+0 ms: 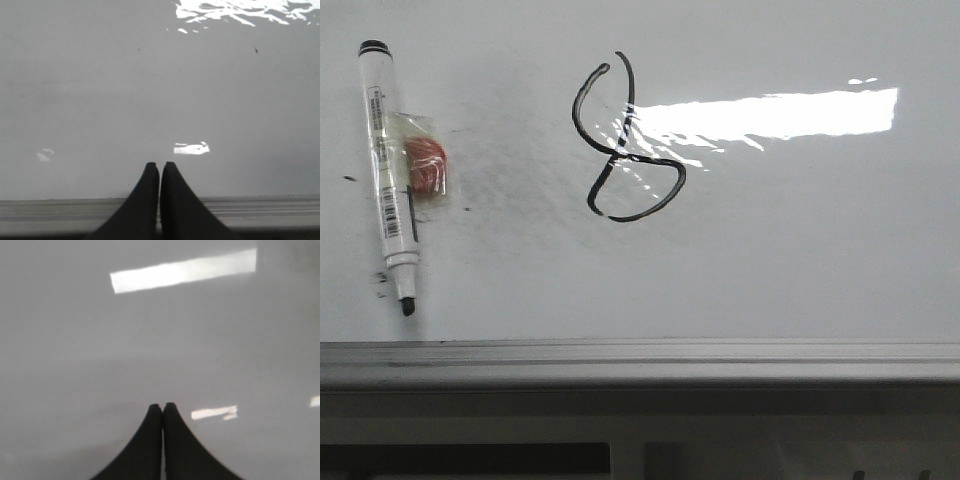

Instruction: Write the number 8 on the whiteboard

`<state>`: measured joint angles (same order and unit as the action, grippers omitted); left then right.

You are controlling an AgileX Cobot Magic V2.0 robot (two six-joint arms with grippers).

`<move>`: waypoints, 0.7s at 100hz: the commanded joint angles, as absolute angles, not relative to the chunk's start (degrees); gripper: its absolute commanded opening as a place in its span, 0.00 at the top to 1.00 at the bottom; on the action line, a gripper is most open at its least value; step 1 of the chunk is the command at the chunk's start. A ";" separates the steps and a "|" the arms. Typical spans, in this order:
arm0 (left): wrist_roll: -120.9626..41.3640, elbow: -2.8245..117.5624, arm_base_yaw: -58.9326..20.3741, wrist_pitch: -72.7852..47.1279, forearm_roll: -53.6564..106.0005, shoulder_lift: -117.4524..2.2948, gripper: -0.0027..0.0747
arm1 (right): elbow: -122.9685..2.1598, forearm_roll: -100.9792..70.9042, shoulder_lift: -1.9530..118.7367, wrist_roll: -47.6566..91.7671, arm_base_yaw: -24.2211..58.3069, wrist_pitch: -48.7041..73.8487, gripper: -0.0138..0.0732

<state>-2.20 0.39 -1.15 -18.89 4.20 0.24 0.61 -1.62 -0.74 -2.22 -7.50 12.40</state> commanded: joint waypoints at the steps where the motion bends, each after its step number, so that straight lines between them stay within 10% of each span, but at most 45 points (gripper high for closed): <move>1: -1.84 -1.93 -1.00 -16.36 4.18 1.89 0.99 | 1.33 -1.49 -1.84 -1.28 -7.88 11.35 0.91; 70: -1.84 -1.93 -1.00 -16.36 4.18 1.89 0.99 | 1.33 -1.35 -1.84 -1.28 -7.88 16.81 0.91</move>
